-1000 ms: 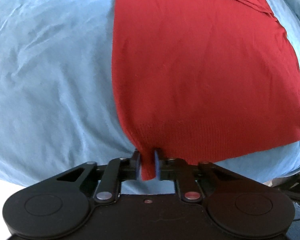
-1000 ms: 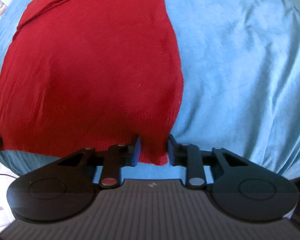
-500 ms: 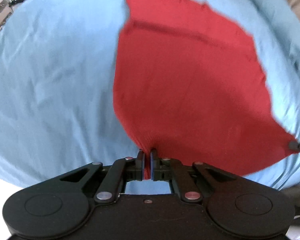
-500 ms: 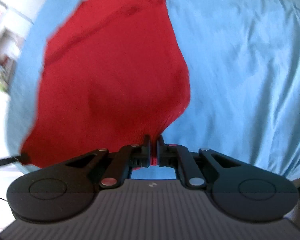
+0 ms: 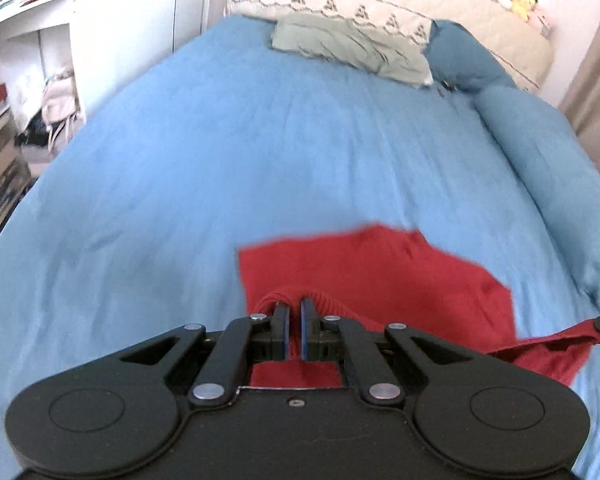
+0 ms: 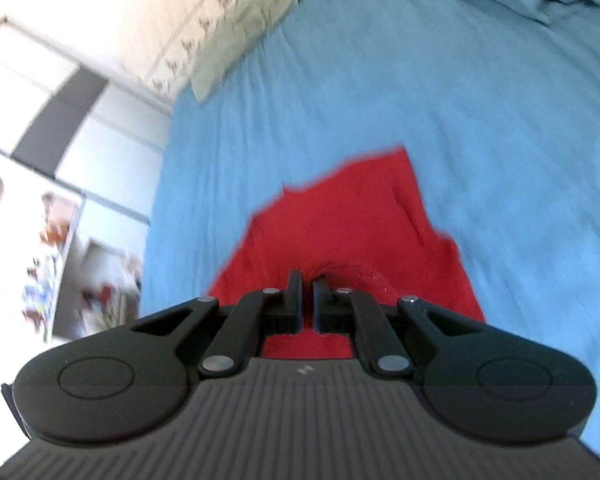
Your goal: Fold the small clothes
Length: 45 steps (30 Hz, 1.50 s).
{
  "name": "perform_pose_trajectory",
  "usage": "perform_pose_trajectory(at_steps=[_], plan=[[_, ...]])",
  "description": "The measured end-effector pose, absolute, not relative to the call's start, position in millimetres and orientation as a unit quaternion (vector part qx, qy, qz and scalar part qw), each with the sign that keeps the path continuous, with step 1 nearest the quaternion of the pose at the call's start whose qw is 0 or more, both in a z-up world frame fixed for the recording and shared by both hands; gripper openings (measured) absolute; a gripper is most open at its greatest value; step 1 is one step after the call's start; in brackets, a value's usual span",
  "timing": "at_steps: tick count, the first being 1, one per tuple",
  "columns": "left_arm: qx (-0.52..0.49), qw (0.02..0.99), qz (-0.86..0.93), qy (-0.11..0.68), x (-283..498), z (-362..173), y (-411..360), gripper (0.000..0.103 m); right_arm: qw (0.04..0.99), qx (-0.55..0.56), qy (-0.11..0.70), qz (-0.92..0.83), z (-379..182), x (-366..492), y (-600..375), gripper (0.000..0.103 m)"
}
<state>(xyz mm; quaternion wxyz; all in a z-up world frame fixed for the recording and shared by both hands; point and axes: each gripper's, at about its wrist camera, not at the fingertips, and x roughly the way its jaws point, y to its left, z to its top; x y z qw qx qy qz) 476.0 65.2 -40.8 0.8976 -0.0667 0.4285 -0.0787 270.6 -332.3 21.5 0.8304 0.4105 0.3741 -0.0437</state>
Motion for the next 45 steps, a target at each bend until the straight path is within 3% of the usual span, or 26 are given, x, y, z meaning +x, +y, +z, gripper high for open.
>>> perform_pose_trajectory(at_steps=[11, 20, 22, 23, 24, 25, 26, 28, 30, 33, 38, 45], plan=[[-0.145, 0.896, 0.001, 0.419, 613.2, -156.5, 54.2, 0.005, 0.842, 0.425, 0.323, -0.078, -102.2, 438.9, -383.4, 0.02], [-0.114, 0.888, 0.024, 0.444, 635.4, -176.0, 41.8, 0.006, 0.848, 0.376, 0.364, -0.085, -157.4, 490.8, -393.0, 0.02], [-0.108, 0.889, 0.027, 0.444, 638.7, -176.8, 40.7, 0.011, 0.85, 0.36, 0.376, -0.082, -162.2, 495.9, -391.0, 0.022], [-0.107, 0.893, 0.029, 0.437, 636.7, -174.3, 41.1, 0.024, 0.852, 0.351, 0.38, -0.079, -162.9, 497.8, -389.1, 0.023], [-0.107, 0.896, 0.032, 0.431, 634.8, -171.4, 41.8, 0.05, 0.855, 0.347, 0.379, -0.075, -163.7, 499.8, -387.8, 0.024], [-0.107, 0.899, 0.036, 0.423, 631.1, -166.7, 43.0, 0.063, 0.857, 0.344, 0.378, -0.073, -166.5, 499.5, -389.1, 0.026], [-0.106, 0.904, 0.039, 0.412, 625.9, -160.9, 43.5, 0.077, 0.858, 0.34, 0.378, -0.069, -165.5, 500.2, -389.0, 0.039], [-0.101, 0.914, 0.035, 0.392, 612.8, -147.6, 44.4, 0.077, 0.864, 0.323, 0.379, -0.072, -158.5, 500.6, -385.3, 0.082], [-0.088, 0.916, 0.027, 0.39, 593.4, -135.9, 41.9, 0.087, 0.878, 0.297, 0.366, -0.081, -143.0, 493.5, -379.5, 0.094], [-0.046, 0.92, 0.007, 0.39, 557.8, -127.1, 27.9, 0.097, 0.893, 0.246, 0.371, -0.072, -123.1, 479.6, -361.0, 0.096], [-0.005, 0.893, -0.033, 0.449, 523.3, -155.4, -1.8, 0.097, 0.904, 0.172, 0.39, -0.04, -112.2, 440.9, -310.7, 0.103], [0.001, 0.872, -0.03, 0.489, 510.9, -203.3, -8.1, 0.1, 0.881, 0.134, 0.452, -0.04, -160.2, 413.6, -265.9, 0.103]])
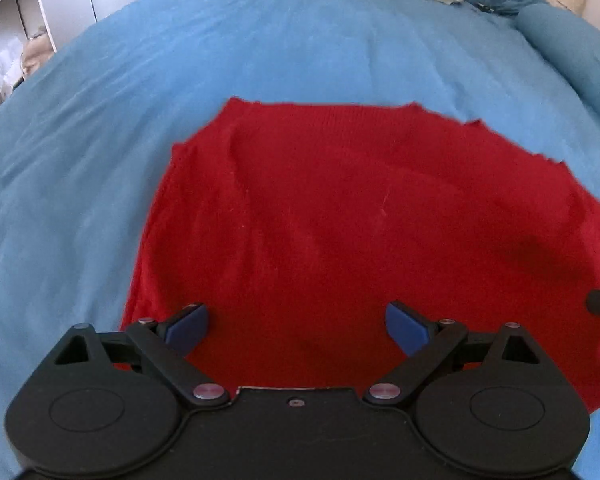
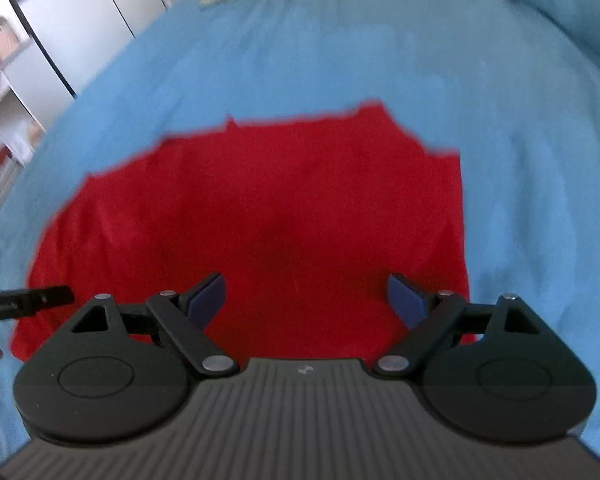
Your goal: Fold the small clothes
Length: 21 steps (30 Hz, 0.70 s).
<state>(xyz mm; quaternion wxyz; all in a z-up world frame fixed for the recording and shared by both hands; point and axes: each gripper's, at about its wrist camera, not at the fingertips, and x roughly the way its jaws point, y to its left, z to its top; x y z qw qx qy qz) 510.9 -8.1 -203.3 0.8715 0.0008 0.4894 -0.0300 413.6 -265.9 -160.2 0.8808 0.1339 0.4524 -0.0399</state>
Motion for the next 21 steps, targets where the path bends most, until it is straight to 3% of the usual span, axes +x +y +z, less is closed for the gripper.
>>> perform_pose_trajectory(at_steps=[7, 16, 21], plan=[[0.01, 0.87, -0.026, 0.492, 513.8, -207.2, -13.2, 0.103, 0.896, 0.088, 0.435, -0.028, -182.2, 410.3, -254.1, 0.103], [0.046, 0.893, -0.026, 0.447, 475.6, -132.1, -46.2, 0.103, 0.9, 0.065, 0.423, -0.082, -118.6, 369.5, -256.7, 0.103], [0.031, 0.882, -0.061, 0.467, 452.2, -132.2, -74.3, 0.103, 0.888, 0.121, 0.427, -0.116, -108.0, 316.9, -259.3, 0.103]])
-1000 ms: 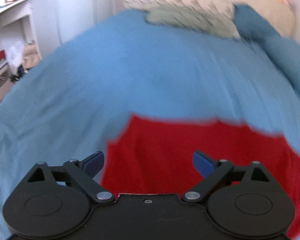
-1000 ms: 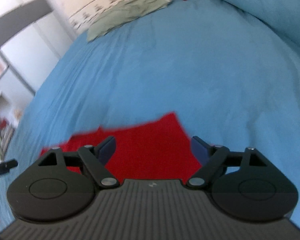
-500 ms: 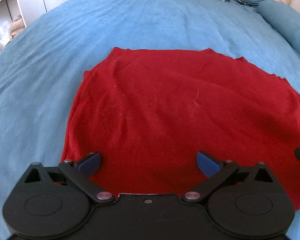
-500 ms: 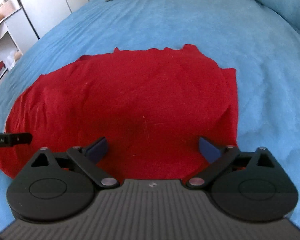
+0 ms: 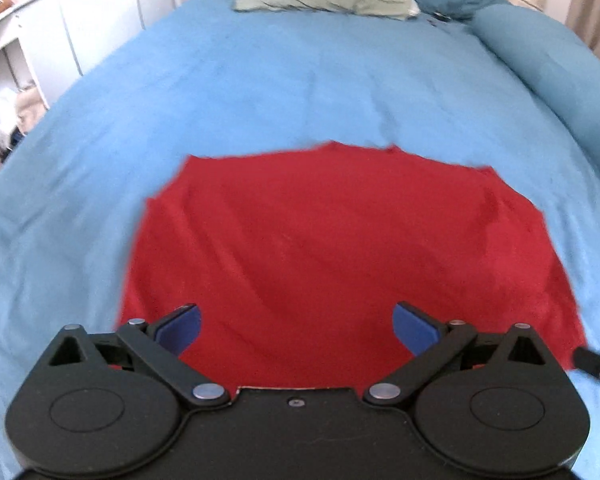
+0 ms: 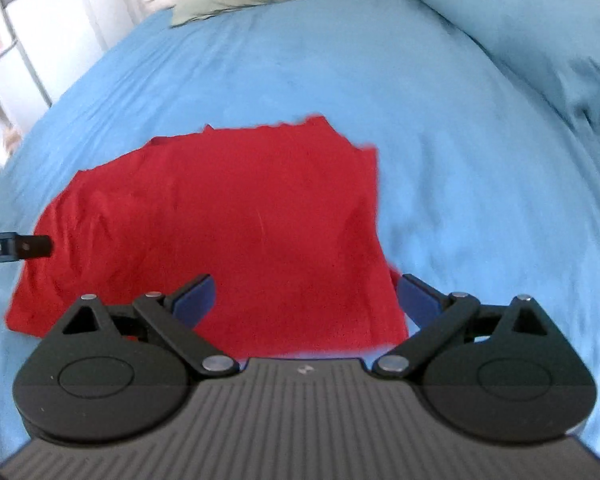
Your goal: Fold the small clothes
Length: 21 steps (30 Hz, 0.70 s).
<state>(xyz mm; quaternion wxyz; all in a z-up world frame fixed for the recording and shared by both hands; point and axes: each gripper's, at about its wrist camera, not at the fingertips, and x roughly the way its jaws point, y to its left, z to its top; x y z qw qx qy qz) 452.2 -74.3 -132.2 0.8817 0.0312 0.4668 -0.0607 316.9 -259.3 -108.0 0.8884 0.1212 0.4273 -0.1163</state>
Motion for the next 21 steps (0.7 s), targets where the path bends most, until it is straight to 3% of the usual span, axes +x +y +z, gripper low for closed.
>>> perform_pose_trajectory(at_steps=[7, 9, 14, 18, 21], plan=[[0.031, 0.866, -0.072, 0.494, 449.9, -162.1, -102.8, 0.103, 0.867, 0.246, 0.409, -0.144, -156.6, 279.3, -267.5, 0.103], [0.025, 0.861, -0.068, 0.504, 453.9, -167.2, -107.1, 0.103, 0.861, 0.272, 0.404, -0.149, -172.4, 279.8, -271.3, 0.099], [0.026, 0.861, -0.071, 0.502, 465.8, -173.3, -117.3, 0.103, 0.87, 0.292, 0.356, -0.175, -190.3, 286.2, -279.1, 0.097], [0.009, 0.862, -0.071, 0.502, 472.1, -172.9, -117.6, 0.103, 0.871, 0.317, 0.323, -0.19, -195.1, 298.5, -289.5, 0.093], [0.005, 0.862, -0.067, 0.502, 480.2, -172.2, -115.8, 0.103, 0.87, 0.331, 0.306, -0.201, -195.1, 308.1, -298.2, 0.083]])
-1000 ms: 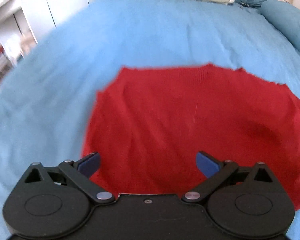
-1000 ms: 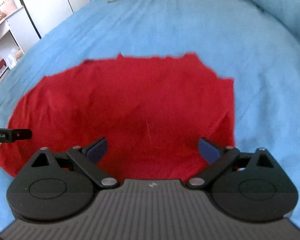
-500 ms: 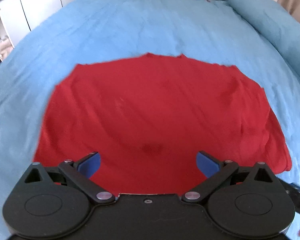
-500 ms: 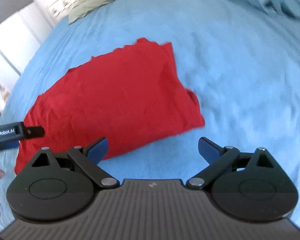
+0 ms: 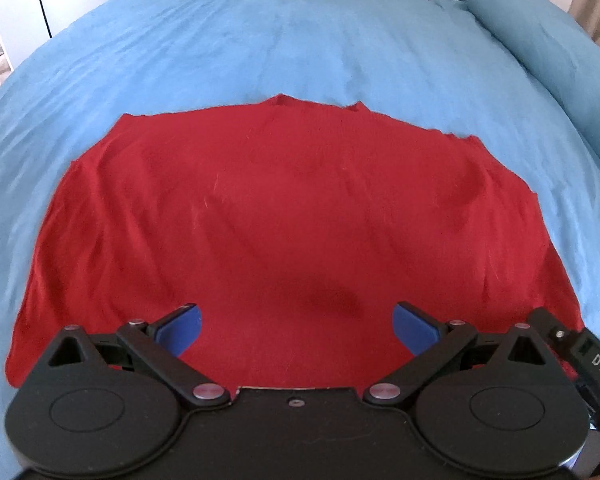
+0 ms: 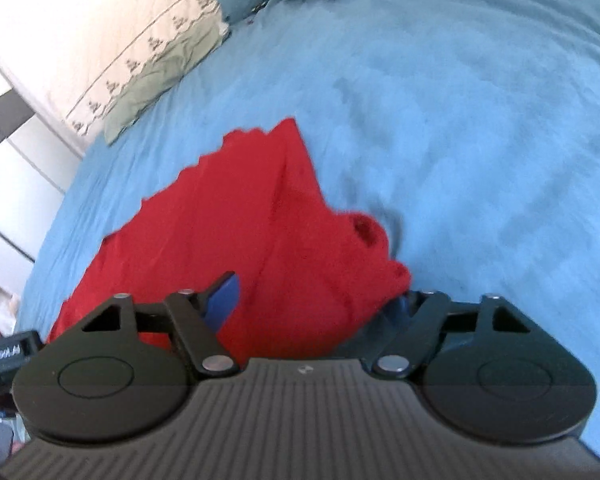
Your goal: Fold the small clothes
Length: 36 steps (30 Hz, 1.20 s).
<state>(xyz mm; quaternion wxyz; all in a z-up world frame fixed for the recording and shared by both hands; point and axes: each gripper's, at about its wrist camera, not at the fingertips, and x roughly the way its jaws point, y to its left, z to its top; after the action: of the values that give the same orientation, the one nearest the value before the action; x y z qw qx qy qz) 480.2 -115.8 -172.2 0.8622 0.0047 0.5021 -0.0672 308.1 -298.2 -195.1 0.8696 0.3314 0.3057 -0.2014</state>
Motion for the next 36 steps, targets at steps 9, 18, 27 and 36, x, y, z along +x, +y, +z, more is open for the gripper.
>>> perform_pose_trajectory(at_steps=[9, 18, 27, 36], plan=[[0.011, 0.861, -0.051, 0.505, 501.8, -180.4, -110.6, 0.103, 0.871, 0.326, 0.31, -0.199, -190.8, 324.1, -308.3, 0.066], [0.015, 0.853, -0.044, 0.52, 511.8, -194.3, -111.7, 0.103, 0.854, 0.356, 0.306, -0.224, -198.5, 313.0, -311.0, 0.053], [0.0, 0.848, -0.015, 0.529, 523.4, -197.7, -105.8, 0.099, 0.863, 0.333, 0.314, -0.215, -191.2, 317.9, -306.2, 0.033], [0.006, 0.85, -0.017, 0.526, 532.9, -211.3, -85.5, 0.103, 0.867, 0.323, 0.313, -0.215, -182.0, 322.7, -299.8, 0.029]])
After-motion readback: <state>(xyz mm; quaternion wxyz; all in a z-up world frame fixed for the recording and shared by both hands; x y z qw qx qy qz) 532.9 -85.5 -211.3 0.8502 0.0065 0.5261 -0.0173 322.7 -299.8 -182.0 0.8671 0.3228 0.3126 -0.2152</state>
